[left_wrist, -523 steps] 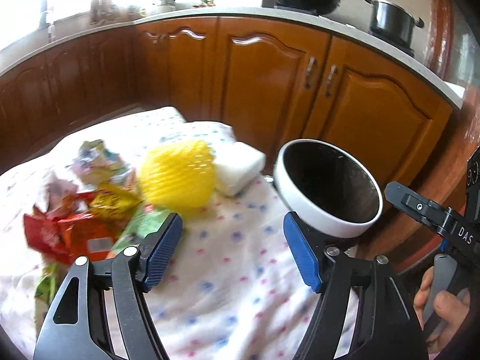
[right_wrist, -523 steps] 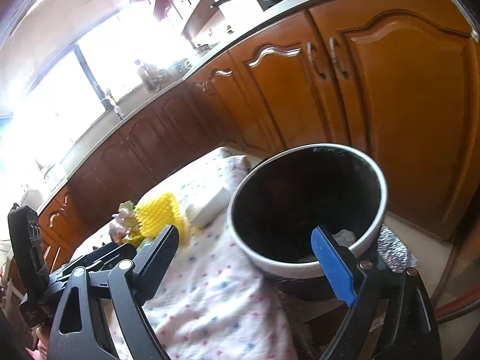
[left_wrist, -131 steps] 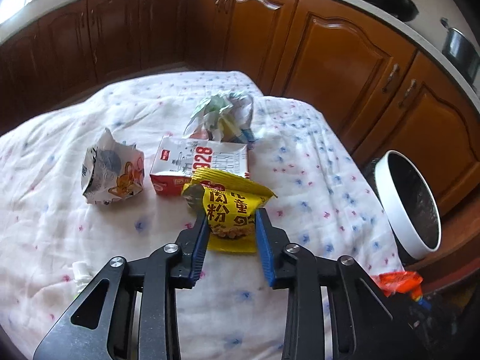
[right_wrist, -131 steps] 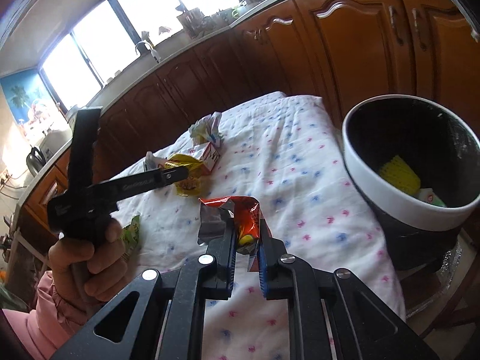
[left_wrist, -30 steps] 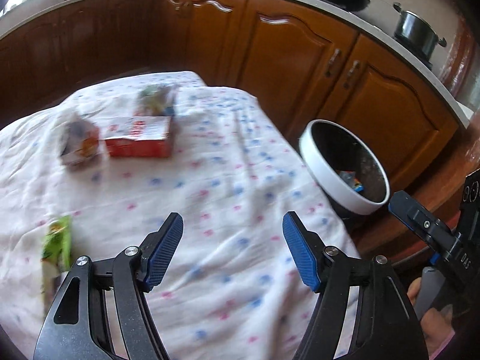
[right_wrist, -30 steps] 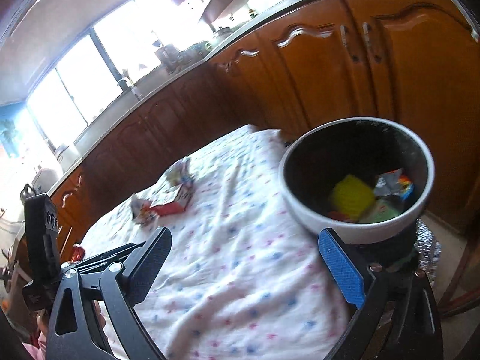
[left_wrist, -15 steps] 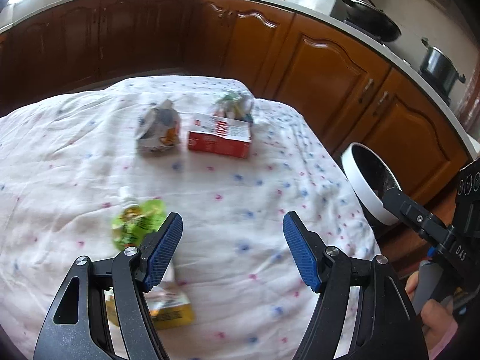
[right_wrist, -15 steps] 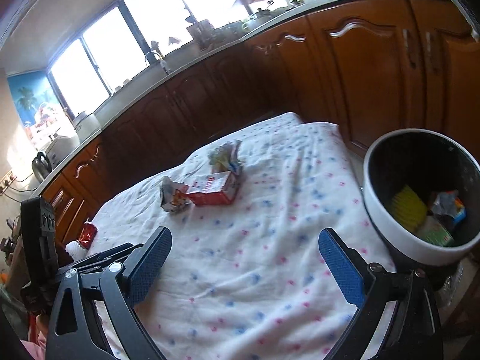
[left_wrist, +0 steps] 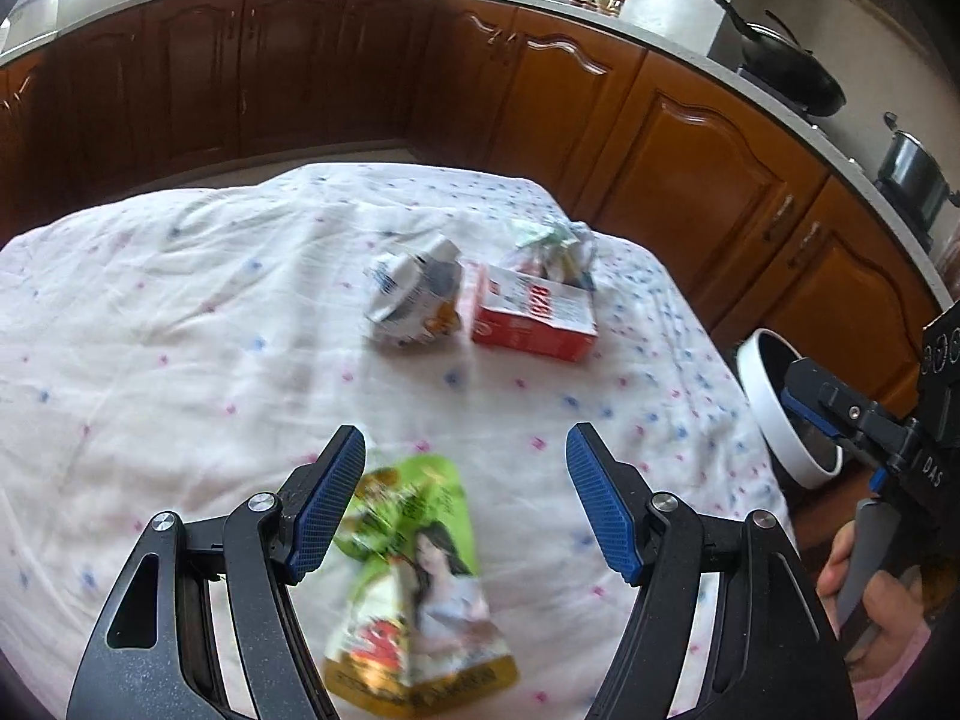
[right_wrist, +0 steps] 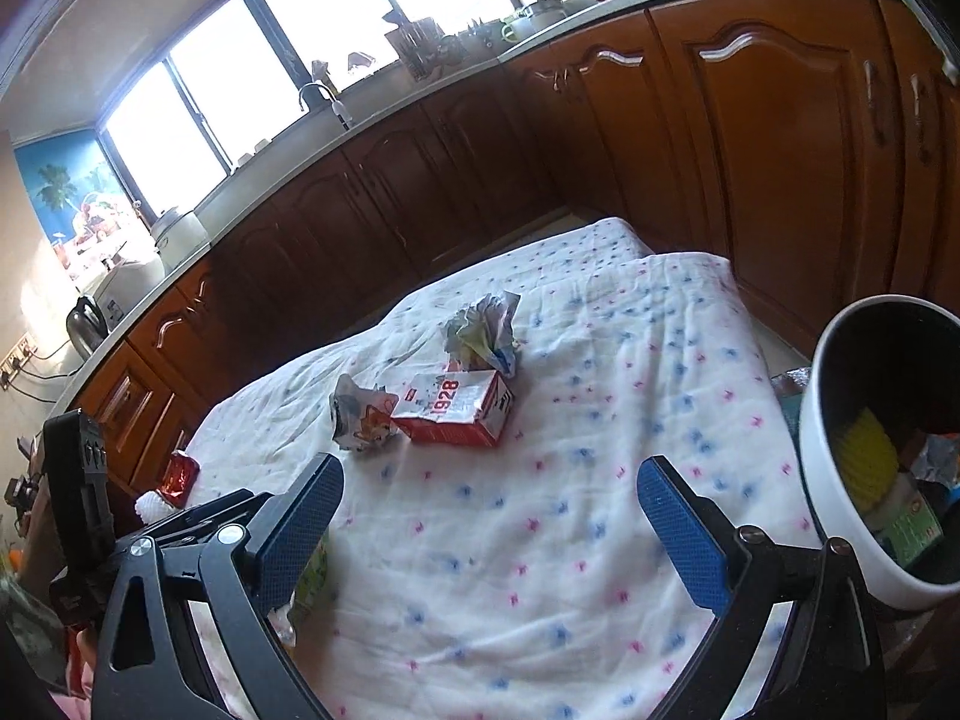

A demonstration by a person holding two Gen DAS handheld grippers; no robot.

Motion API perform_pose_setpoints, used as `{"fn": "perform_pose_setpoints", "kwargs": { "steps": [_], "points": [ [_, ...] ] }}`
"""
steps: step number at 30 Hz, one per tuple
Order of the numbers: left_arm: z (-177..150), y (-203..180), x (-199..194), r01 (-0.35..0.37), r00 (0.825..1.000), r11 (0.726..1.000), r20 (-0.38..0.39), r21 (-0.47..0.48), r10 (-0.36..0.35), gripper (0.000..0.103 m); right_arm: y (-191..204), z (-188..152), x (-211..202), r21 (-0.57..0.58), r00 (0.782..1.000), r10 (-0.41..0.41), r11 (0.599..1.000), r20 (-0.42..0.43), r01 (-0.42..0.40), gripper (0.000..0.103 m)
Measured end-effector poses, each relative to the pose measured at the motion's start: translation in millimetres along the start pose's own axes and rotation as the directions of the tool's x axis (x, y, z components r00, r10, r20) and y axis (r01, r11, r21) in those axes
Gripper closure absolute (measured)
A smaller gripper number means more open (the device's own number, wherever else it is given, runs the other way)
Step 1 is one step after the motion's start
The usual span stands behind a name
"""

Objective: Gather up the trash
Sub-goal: 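Grasp the crumpled white paper with the left tool while the right tool grasps crumpled tissue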

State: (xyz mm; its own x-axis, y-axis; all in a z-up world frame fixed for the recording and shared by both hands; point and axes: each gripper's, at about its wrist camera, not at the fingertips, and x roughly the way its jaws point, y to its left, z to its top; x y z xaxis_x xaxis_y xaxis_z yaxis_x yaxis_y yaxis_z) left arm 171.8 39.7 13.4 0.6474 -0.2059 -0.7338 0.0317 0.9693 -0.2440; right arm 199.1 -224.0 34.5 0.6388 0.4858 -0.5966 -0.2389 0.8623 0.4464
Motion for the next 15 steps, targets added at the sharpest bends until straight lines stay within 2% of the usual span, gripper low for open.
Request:
{"fn": "perform_pose_setpoints", "kwargs": {
  "steps": [3, 8, 15],
  "points": [
    [10, 8, 7, -0.027, 1.0, 1.0, 0.0, -0.007, 0.027, 0.032, -1, 10, 14, 0.011, 1.0, 0.001, 1.0, -0.021, -0.001, 0.004],
    [31, 14, 27, -0.062, 0.998, 0.998, -0.013, 0.006, 0.062, 0.032, -6, 31, 46, 0.062, 0.998, 0.047, 0.997, -0.047, -0.044, 0.004],
    [63, 21, 63, -0.034, 0.998, 0.999, -0.055, 0.001, 0.034, 0.031, -19, 58, 101, 0.134, 0.994, 0.064, 0.99, -0.085, -0.052, 0.004]
  ]
}}
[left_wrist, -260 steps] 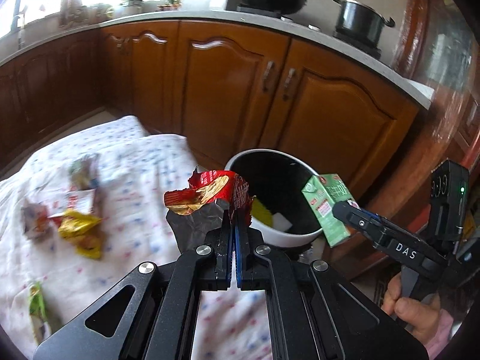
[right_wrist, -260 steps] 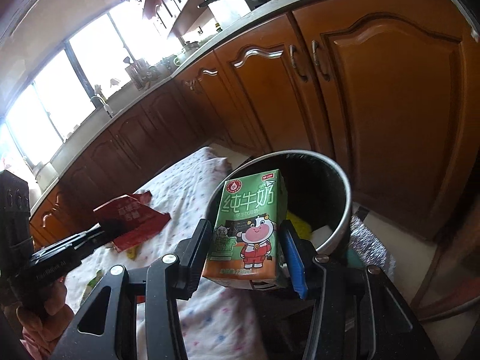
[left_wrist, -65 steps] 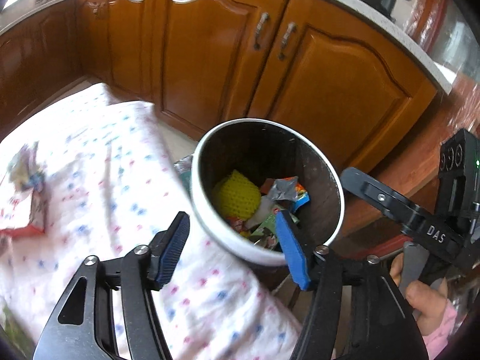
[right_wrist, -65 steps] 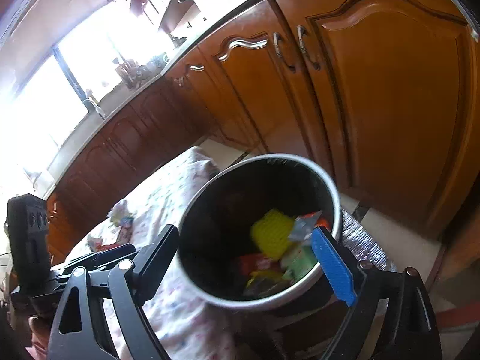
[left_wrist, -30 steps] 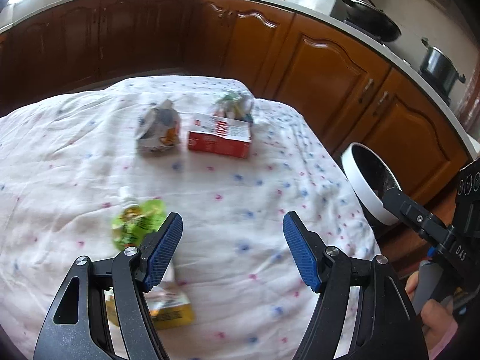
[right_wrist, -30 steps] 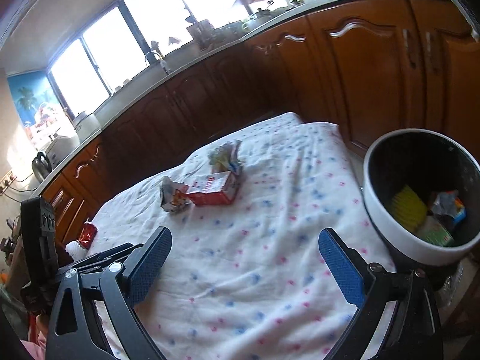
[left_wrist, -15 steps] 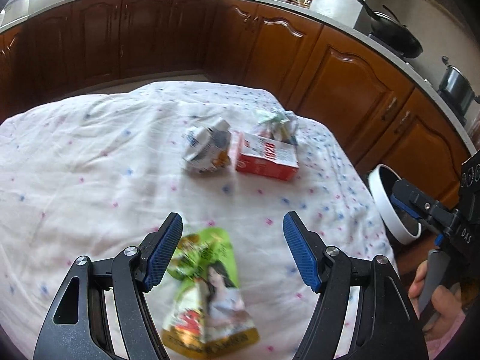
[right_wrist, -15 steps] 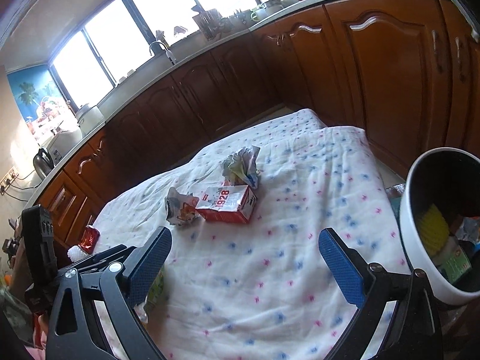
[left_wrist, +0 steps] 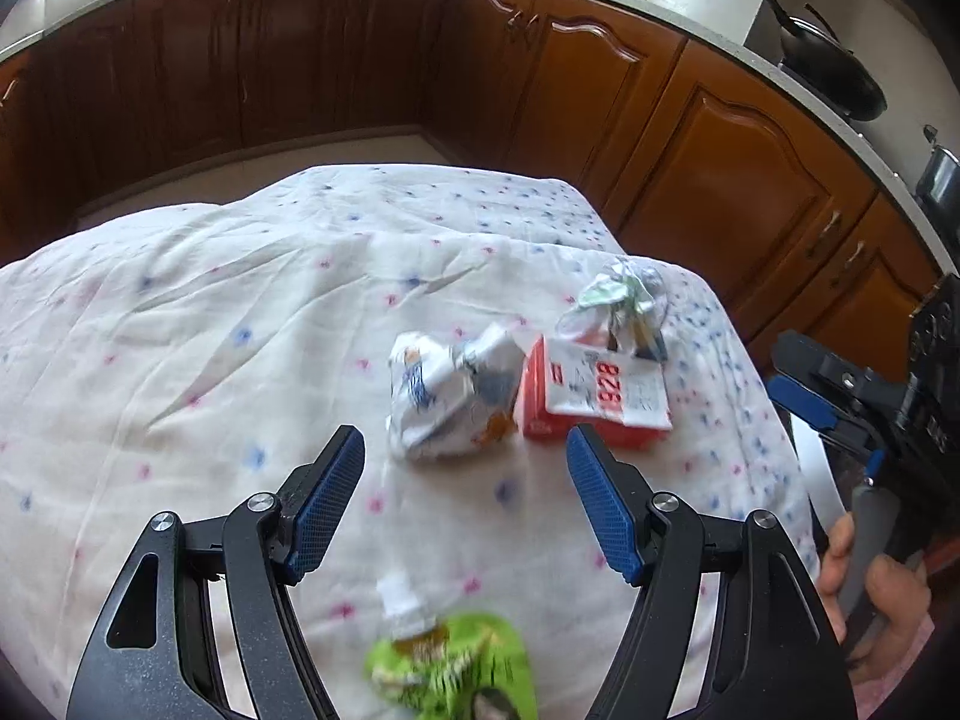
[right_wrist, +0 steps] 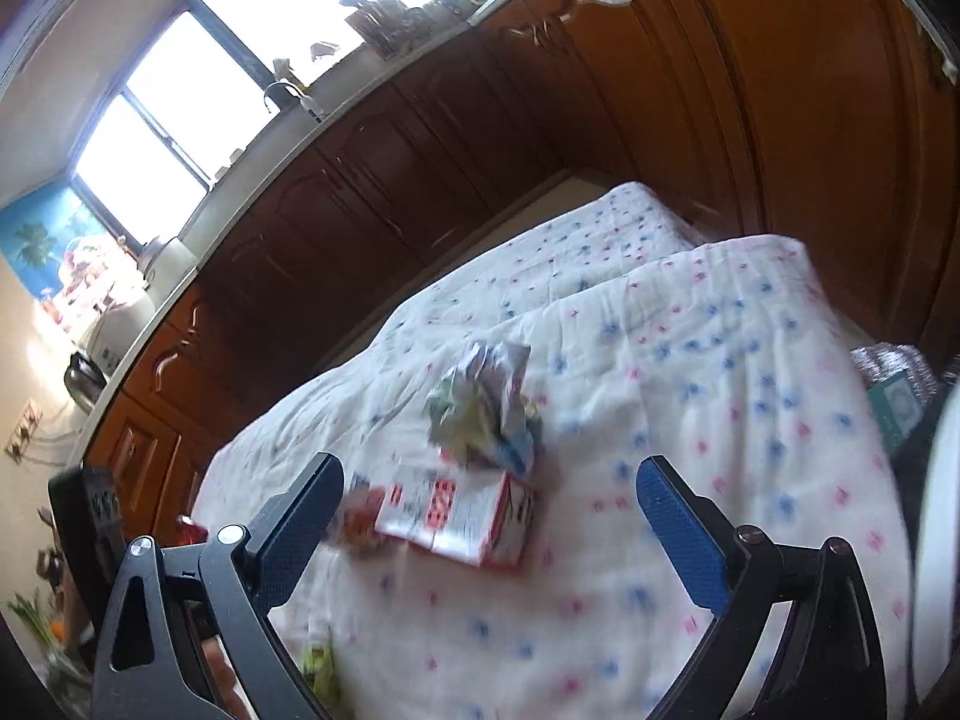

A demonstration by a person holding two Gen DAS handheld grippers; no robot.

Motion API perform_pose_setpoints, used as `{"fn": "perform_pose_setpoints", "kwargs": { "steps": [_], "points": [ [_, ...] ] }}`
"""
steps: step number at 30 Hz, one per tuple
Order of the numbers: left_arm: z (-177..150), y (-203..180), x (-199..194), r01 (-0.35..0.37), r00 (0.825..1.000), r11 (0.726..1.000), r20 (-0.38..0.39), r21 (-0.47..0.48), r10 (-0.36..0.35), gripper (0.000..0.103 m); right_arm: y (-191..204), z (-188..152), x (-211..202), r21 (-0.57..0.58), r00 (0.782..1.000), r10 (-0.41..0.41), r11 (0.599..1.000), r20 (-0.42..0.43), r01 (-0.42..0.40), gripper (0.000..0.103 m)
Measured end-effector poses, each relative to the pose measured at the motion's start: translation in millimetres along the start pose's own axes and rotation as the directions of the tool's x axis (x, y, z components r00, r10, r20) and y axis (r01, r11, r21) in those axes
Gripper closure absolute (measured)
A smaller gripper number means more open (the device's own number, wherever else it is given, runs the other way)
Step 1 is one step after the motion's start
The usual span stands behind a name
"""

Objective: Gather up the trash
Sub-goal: 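Grasp the crumpled white paper with the left tool while the right tool grasps crumpled tissue, then carry the crumpled paper and tissue over the bin and open both tools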

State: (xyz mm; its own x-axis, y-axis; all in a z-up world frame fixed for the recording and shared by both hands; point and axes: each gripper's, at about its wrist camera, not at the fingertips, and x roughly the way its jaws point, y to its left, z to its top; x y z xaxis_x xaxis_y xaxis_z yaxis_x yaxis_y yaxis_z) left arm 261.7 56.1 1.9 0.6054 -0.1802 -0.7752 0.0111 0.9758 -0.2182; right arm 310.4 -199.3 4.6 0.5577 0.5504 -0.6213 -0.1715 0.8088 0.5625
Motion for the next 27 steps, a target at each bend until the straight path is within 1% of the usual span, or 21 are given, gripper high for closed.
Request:
{"fn": "perform_pose_setpoints", "kwargs": {
  "steps": [3, 6, 7, 9, 11, 12, 13, 14, 15, 16, 20, 23, 27],
  "points": [
    [8, -2, 13, -0.025, 1.0, 1.0, -0.003, 0.017, 0.025, 0.031, 0, 9, 19, 0.0, 1.0, -0.003, 1.0, -0.007, 0.003, 0.005],
    [13, 0, 25, -0.022, 1.0, 1.0, -0.008, 0.016, 0.022, 0.031, 2, 15, 34, -0.012, 1.0, 0.003, 1.0, -0.021, -0.004, 0.009],
    [15, 1, 29, -0.019, 1.0, 1.0, -0.009, 0.013, 0.019, 0.031, 3, 15, 40, -0.019, 1.0, 0.006, 1.0, -0.028, -0.006, 0.012],
    [16, 2, 35, -0.025, 1.0, 1.0, -0.015, 0.015, 0.025, 0.032, 4, 15, 49, -0.034, 0.999, -0.007, 0.999, -0.052, 0.005, 0.025],
    [14, 1, 41, -0.009, 1.0, 1.0, -0.023, 0.027, 0.01, 0.034, 3, 12, 58, -0.041, 0.996, -0.017, 0.999, -0.084, 0.014, 0.069],
    [14, 0, 42, -0.001, 1.0, 1.0, -0.027, 0.031, 0.001, 0.05, 2, 10, 61, -0.046, 0.995, -0.028, 0.999, -0.093, 0.024, 0.076],
    [14, -2, 44, 0.005, 0.999, 0.999, -0.037, 0.039, -0.003, 0.058, 2, 8, 60, -0.057, 0.996, -0.039, 0.998, -0.085, 0.034, 0.078],
    [14, -3, 44, 0.002, 0.999, 0.999, -0.034, 0.044, -0.001, 0.058, 3, 6, 57, -0.068, 0.996, -0.041, 0.997, -0.074, 0.036, 0.084],
    [14, -4, 43, 0.002, 1.0, 0.999, -0.026, 0.05, 0.0, 0.062, 4, 5, 53, -0.076, 0.997, -0.043, 0.996, -0.069, 0.038, 0.086],
    [14, -6, 41, 0.003, 1.0, 0.998, -0.018, 0.062, -0.001, 0.063, 4, 4, 48, -0.081, 0.997, -0.043, 0.996, -0.061, 0.038, 0.087],
    [12, -10, 29, -0.021, 1.0, 0.995, 0.017, 0.093, 0.019, 0.065, 8, 3, 18, -0.1, 0.999, -0.043, 0.994, 0.005, 0.043, 0.088],
    [13, -10, 13, -0.009, 0.999, 0.997, 0.047, 0.077, 0.005, 0.065, 6, 4, -1, -0.102, 0.998, -0.044, 0.994, 0.041, 0.048, 0.088],
    [12, -16, -14, 0.018, 0.996, 0.997, 0.091, 0.07, -0.024, 0.065, 0, -6, -36, -0.105, 0.997, -0.043, 0.993, 0.069, 0.05, 0.088]
  ]
}}
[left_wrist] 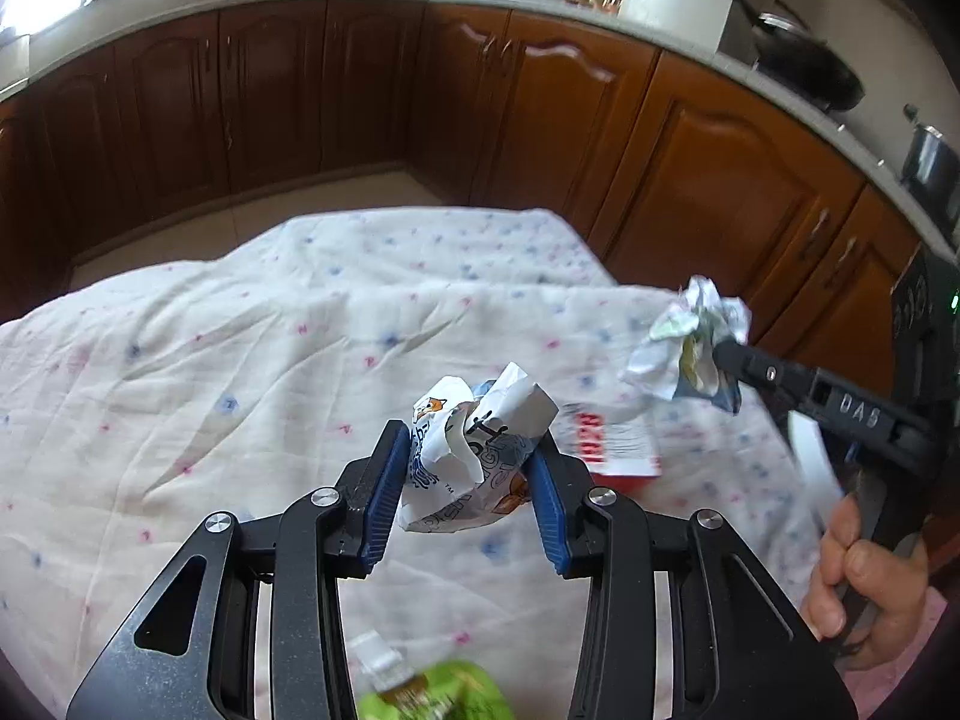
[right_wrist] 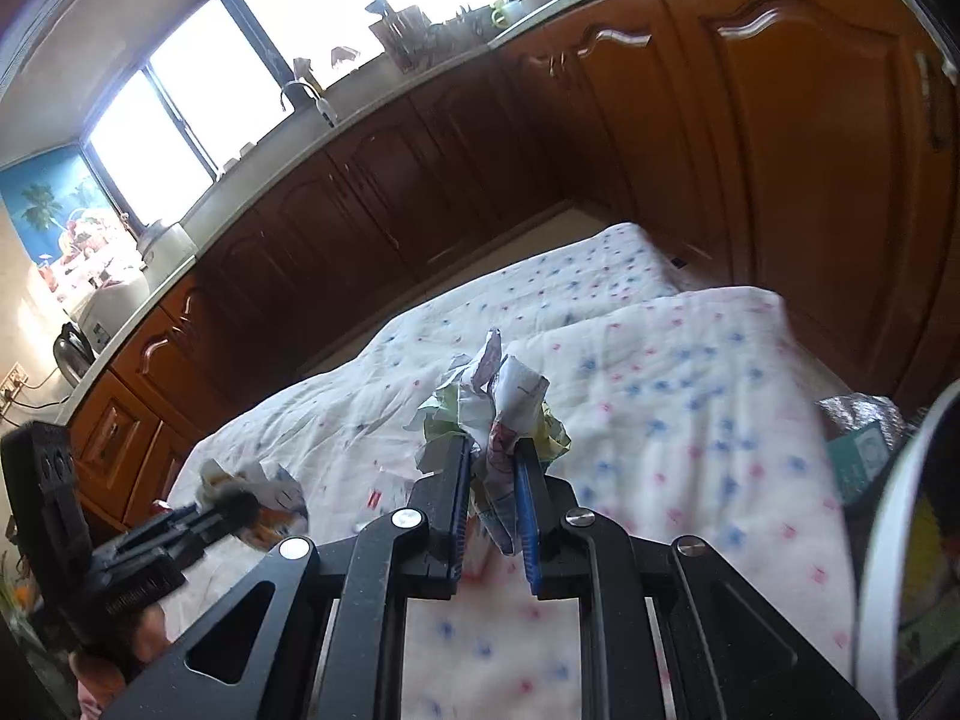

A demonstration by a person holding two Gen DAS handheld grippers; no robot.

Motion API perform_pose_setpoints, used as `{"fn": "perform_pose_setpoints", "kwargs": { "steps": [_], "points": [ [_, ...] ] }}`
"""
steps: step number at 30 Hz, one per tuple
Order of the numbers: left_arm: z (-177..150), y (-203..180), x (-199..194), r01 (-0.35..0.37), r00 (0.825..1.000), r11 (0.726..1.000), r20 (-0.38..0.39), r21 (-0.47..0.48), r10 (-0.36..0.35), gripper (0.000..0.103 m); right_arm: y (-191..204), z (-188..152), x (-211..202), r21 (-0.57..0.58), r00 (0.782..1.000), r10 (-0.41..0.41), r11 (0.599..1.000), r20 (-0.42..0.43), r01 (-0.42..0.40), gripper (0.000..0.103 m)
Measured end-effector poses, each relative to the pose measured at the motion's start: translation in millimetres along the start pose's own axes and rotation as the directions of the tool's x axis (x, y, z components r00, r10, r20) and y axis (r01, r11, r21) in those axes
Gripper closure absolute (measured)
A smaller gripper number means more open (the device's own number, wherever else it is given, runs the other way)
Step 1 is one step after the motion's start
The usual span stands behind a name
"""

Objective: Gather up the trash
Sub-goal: 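Carry the crumpled paper and tissue over the bin and open both tools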

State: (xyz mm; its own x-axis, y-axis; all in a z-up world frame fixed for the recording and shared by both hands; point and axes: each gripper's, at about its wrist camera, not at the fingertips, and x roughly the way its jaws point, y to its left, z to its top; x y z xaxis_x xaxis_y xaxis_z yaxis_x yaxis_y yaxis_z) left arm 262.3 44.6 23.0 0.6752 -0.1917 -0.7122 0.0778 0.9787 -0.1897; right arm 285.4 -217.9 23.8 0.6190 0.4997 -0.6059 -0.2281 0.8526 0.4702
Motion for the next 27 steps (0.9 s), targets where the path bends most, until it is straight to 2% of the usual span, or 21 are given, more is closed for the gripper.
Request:
{"fn": "perform_pose_setpoints", "kwargs": {
  "steps": [4, 11, 19, 27],
  "points": [
    [-5, -18, -25, 0.054, 0.998, 0.999, 0.034, 0.0, -0.054, 0.065, -7, -16, -34, -0.004, 0.999, -0.028, 1.0, 0.032, 0.028, 0.088],
    [-31, -67, -36, 0.156, 0.988, 0.987, 0.002, 0.036, -0.157, 0.065, -27, -49, -86, 0.017, 0.995, -0.072, 0.997, 0.07, 0.071, 0.088],
    [-59, -116, -39, 0.22, 0.975, 0.972, -0.042, 0.086, -0.218, 0.065, -46, -80, -133, 0.037, 0.986, -0.127, 0.992, 0.111, 0.124, 0.088],
    [-71, -156, -43, 0.26, 0.965, 0.955, -0.065, 0.14, -0.253, 0.065, -81, -98, -171, 0.097, 0.971, -0.194, 0.979, 0.143, 0.181, 0.088]
  ]
}}
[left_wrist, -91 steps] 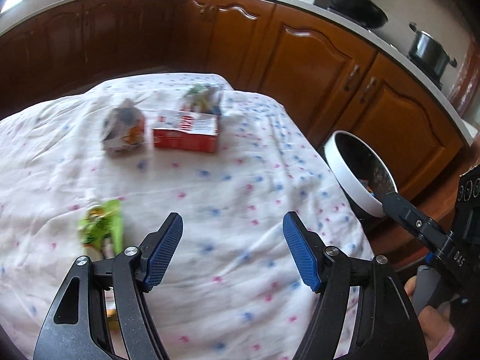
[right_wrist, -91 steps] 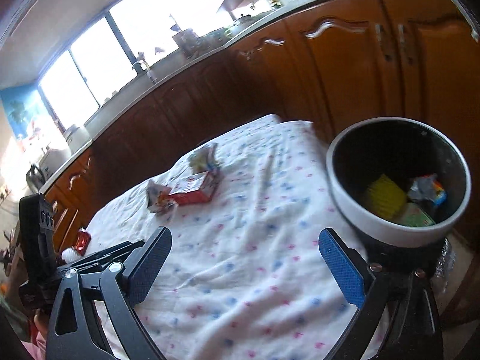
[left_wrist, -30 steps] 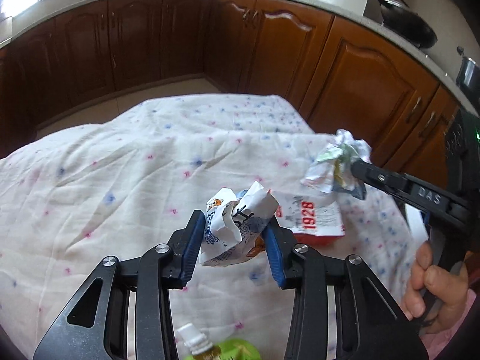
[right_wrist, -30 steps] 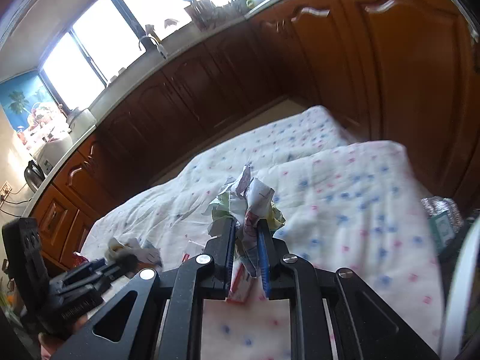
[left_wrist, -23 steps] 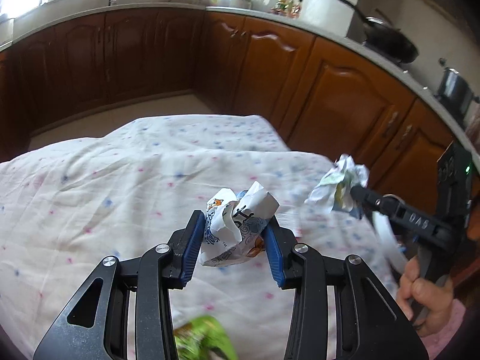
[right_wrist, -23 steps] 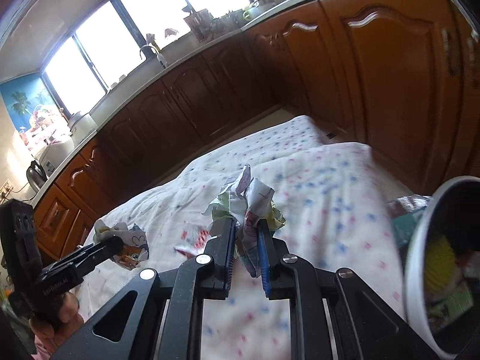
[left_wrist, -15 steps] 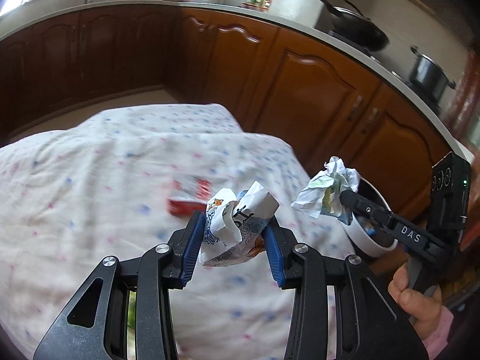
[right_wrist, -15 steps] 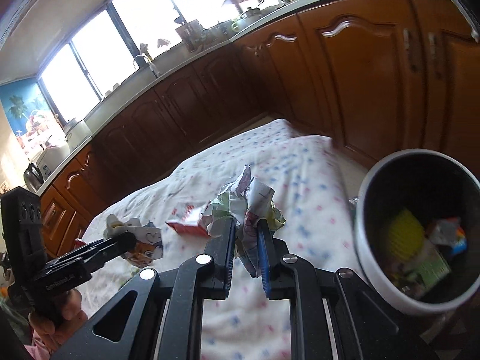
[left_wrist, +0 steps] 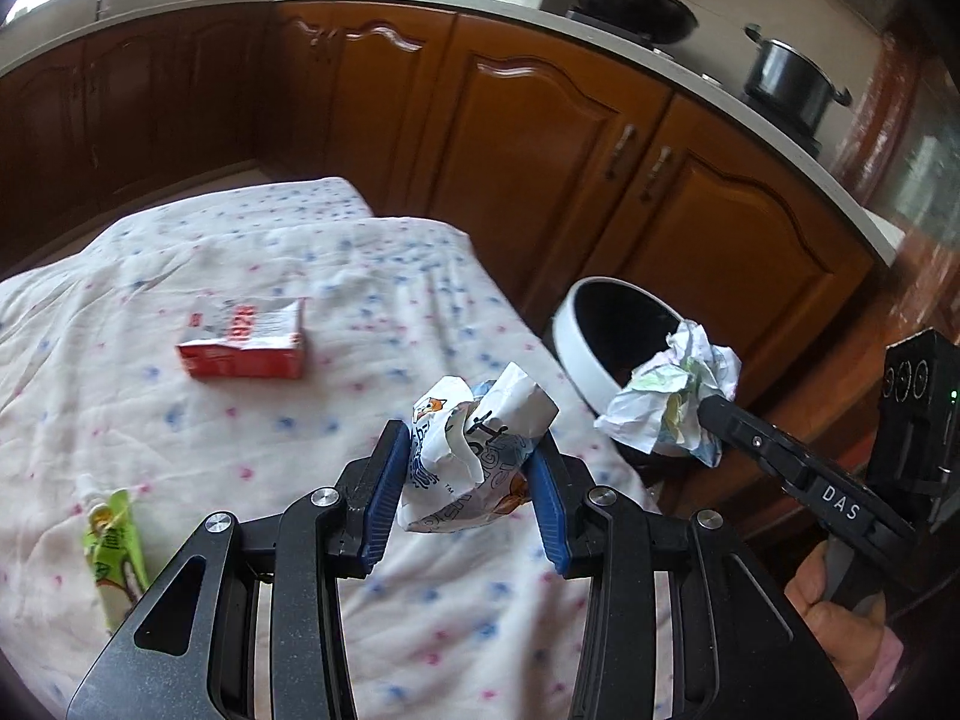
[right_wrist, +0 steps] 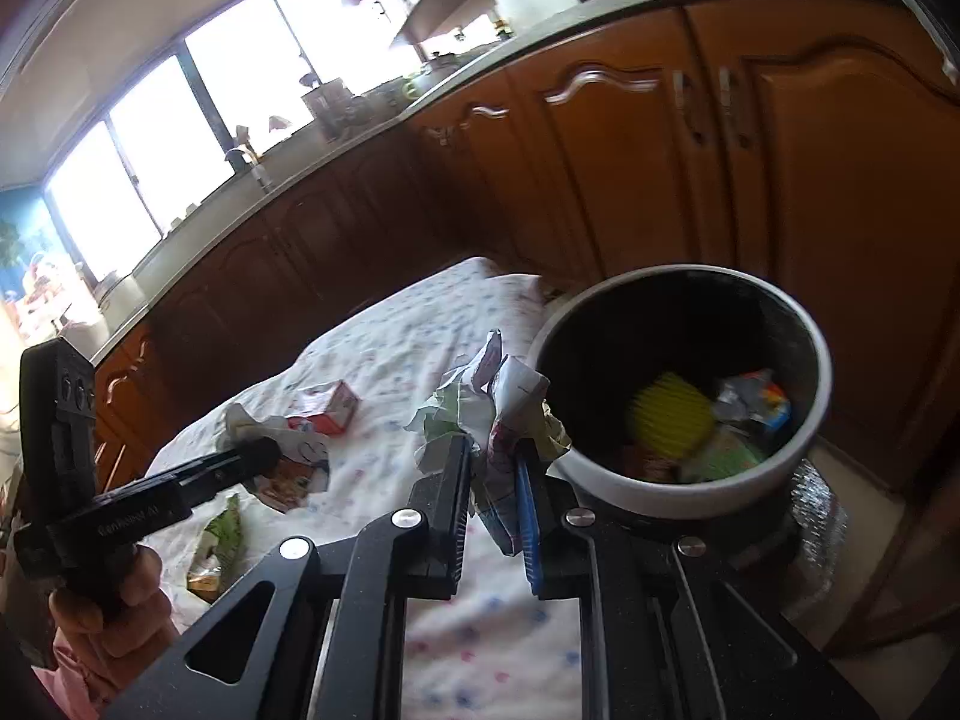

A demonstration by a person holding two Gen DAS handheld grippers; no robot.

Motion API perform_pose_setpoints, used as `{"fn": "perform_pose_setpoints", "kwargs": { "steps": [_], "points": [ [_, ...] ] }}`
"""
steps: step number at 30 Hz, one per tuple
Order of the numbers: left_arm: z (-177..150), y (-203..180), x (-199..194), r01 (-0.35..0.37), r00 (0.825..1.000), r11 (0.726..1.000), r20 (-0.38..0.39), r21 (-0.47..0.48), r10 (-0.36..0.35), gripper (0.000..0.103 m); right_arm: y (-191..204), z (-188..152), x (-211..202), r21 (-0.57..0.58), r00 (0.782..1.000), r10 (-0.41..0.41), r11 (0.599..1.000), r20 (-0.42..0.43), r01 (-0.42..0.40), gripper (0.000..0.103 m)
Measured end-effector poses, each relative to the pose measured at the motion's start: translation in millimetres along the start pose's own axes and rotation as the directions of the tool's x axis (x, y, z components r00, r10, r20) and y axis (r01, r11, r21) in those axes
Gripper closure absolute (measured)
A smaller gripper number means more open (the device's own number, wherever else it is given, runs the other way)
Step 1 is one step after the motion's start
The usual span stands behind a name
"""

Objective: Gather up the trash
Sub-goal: 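Carry the crumpled paper and tissue over the bin and open both tools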

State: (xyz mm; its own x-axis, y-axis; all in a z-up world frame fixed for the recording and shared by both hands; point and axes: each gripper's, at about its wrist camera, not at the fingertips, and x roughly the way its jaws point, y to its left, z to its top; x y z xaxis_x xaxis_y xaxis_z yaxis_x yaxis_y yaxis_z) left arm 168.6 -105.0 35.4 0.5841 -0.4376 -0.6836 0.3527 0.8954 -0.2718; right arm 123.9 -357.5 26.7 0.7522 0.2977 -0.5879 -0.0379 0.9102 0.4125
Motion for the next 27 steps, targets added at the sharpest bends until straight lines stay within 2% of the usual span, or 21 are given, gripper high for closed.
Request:
{"fn": "perform_pose_setpoints", "kwargs": {
  "steps": [14, 27],
  "points": [
    [7, -53, 27, 0.035, 0.999, 0.997, -0.036, 0.07, -0.033, 0.065, -52, 3, -31, 0.059, 0.997, -0.071, 0.996, 0.041, 0.068, 0.087],
    [42, -111, 66, 0.062, 0.997, 0.986, -0.061, 0.157, -0.053, 0.064, -81, 26, -30, 0.058, 0.99, -0.13, 0.99, 0.054, 0.127, 0.086]
  ]
}}
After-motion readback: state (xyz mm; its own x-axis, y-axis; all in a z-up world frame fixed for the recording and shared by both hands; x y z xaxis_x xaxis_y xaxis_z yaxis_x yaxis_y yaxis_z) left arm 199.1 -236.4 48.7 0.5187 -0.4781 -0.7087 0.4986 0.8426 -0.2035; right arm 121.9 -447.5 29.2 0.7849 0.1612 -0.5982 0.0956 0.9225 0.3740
